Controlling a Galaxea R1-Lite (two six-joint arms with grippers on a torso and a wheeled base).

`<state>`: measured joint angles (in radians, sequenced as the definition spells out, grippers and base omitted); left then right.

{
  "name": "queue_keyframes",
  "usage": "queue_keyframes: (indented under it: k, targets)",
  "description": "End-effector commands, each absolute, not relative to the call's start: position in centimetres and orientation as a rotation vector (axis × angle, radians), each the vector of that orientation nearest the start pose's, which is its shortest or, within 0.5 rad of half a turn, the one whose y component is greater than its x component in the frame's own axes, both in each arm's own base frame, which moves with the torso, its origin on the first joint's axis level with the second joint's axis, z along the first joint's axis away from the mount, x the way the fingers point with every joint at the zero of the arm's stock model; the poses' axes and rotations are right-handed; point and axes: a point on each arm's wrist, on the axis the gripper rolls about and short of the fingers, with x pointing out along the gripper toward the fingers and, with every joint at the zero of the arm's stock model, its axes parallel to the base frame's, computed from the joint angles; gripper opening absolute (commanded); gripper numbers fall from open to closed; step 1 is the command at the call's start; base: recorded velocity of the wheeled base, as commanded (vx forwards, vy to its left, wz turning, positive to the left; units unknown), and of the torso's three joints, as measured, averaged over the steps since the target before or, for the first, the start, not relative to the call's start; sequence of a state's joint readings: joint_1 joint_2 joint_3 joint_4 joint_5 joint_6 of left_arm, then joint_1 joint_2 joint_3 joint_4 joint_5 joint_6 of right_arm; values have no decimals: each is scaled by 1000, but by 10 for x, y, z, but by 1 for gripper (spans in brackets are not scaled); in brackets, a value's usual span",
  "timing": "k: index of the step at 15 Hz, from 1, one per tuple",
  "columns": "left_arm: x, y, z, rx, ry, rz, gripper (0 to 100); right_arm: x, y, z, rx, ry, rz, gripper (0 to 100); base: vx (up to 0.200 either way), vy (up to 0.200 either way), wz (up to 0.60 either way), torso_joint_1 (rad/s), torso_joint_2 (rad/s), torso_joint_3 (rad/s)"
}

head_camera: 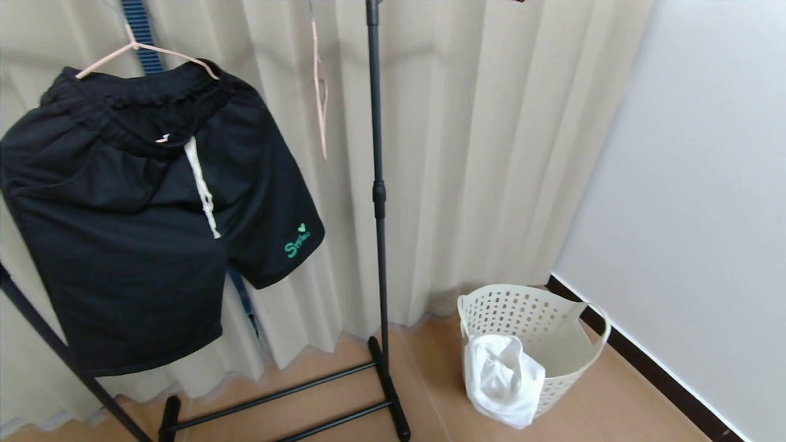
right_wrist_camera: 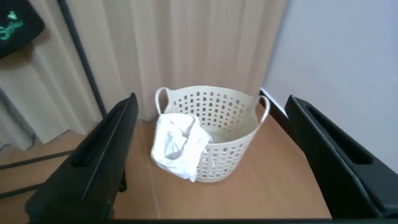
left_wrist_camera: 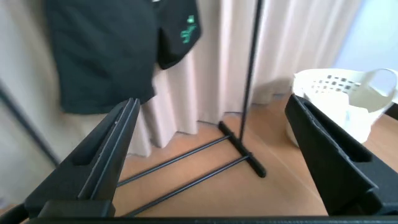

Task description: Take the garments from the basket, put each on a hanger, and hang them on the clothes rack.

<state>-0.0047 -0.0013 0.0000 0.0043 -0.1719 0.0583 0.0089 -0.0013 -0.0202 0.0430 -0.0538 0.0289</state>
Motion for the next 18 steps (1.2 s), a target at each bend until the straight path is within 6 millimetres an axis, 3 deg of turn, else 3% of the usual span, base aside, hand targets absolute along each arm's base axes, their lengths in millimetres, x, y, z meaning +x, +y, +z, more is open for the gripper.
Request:
queue_keyframes:
  k: [1, 3, 6, 8, 12, 18]
  targets:
    - [-23, -4, 75, 58, -1, -176, 100, -24, -1, 76, 28, 24, -45, 100, 0, 0, -600, 2, 2, 2]
    - [-23, -4, 75, 56, 0, -176, 100, -24, -1, 77, 28, 22, -45, 100, 0, 0, 0, 0, 0, 0]
    - [-23, -4, 75, 56, 0, -175, 100, -24, -1, 76, 28, 24, -45, 100, 0, -200, 0, 1, 2, 4]
    - [-23, -4, 75, 52, 0, -175, 100, -24, -1, 77, 28, 22, -45, 100, 200, -200, 0, 0, 5, 5]
    - [-23, -4, 75, 50, 0, -175, 100, -24, -1, 76, 30, 24, -45, 100, 200, 0, 0, 1, 4, 2]
    - [-23, -4, 75, 49, 0, -173, 100, -24, -1, 77, 28, 22, -45, 100, 0, 0, 0, 0, 0, 0]
